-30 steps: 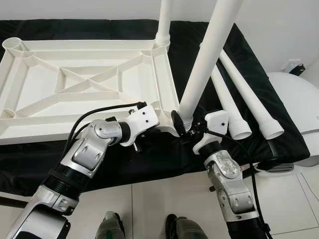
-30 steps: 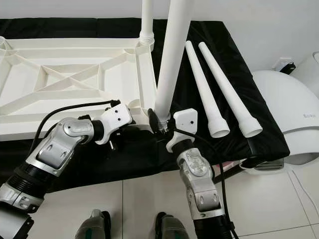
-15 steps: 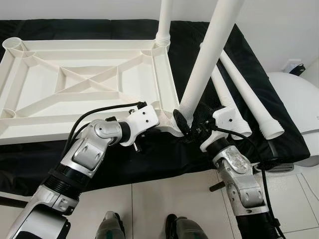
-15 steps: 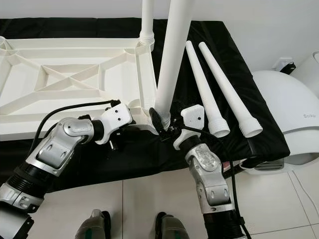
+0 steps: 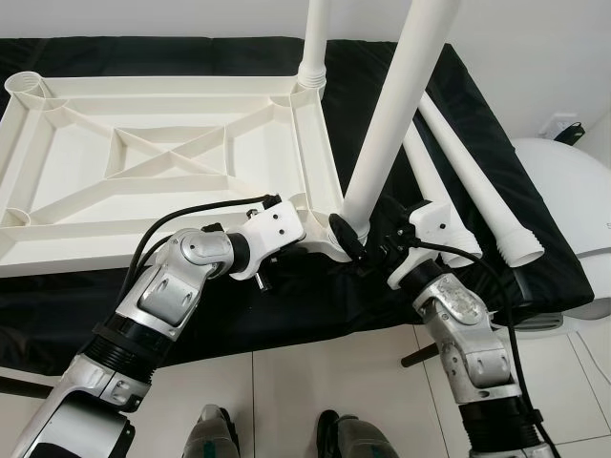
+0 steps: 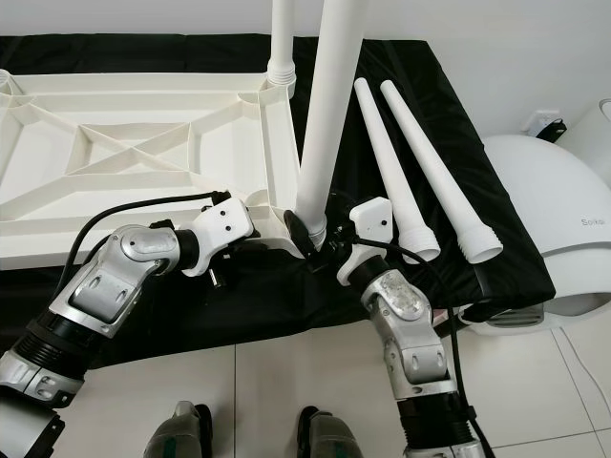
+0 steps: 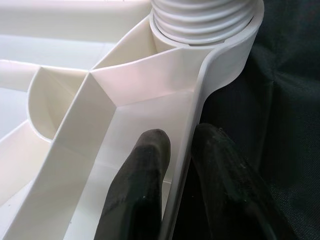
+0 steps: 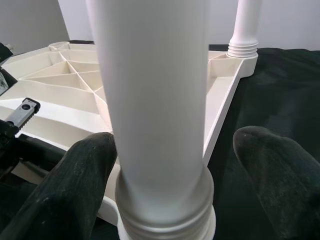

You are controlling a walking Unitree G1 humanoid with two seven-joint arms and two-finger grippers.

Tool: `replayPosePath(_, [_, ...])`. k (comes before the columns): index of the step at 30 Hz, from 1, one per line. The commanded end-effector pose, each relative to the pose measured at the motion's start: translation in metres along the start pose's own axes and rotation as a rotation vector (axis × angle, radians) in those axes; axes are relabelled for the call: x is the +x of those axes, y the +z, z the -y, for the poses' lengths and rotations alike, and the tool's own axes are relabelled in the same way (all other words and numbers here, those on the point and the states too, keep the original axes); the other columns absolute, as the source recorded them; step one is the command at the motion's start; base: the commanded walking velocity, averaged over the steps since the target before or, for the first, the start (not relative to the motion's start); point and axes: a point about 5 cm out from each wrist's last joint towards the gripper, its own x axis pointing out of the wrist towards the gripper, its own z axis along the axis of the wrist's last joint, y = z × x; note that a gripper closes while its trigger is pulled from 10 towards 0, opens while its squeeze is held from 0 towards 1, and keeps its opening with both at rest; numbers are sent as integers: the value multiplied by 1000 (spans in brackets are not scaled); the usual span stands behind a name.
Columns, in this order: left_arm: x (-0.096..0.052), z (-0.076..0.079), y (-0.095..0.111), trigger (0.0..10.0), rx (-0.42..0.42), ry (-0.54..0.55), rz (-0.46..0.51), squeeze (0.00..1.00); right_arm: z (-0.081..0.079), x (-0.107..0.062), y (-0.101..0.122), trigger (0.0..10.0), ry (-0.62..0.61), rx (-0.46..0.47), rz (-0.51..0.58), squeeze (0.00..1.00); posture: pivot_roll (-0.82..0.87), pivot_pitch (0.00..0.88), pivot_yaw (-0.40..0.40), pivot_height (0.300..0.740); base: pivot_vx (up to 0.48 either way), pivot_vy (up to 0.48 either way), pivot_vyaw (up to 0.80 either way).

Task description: Building children table

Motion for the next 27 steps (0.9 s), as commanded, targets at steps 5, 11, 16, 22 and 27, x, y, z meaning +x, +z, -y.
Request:
replayPosePath(5, [1, 0, 17, 10000, 63, -21, 61, 0, 6, 0, -2, 10000, 58, 2, -13, 0, 21, 177, -41, 740, 0, 0, 0])
replayPosePath(11, [1, 2, 18, 10000, 65, -24, 63, 0, 16, 5, -2, 10000, 125, -13, -15, 0, 24, 170, -43, 740, 0, 0, 0])
replayPosePath(16, [1, 2, 18, 10000, 66, -26, 63, 0, 18, 7, -1, 10000, 135, -14, -15, 0, 24, 170, -43, 740, 0, 0, 0])
replayPosePath(22, [1, 5, 17, 10000, 70, -34, 61, 0, 24, 13, 0, 10000, 173, -23, -12, 0, 32, 165, -43, 740, 0, 0, 0])
replayPosePath(27, [0, 6, 16, 10000, 72, -38, 54, 0, 26, 17, 0, 10000, 212, -26, -12, 0, 36, 165, -44, 740, 0, 0, 0])
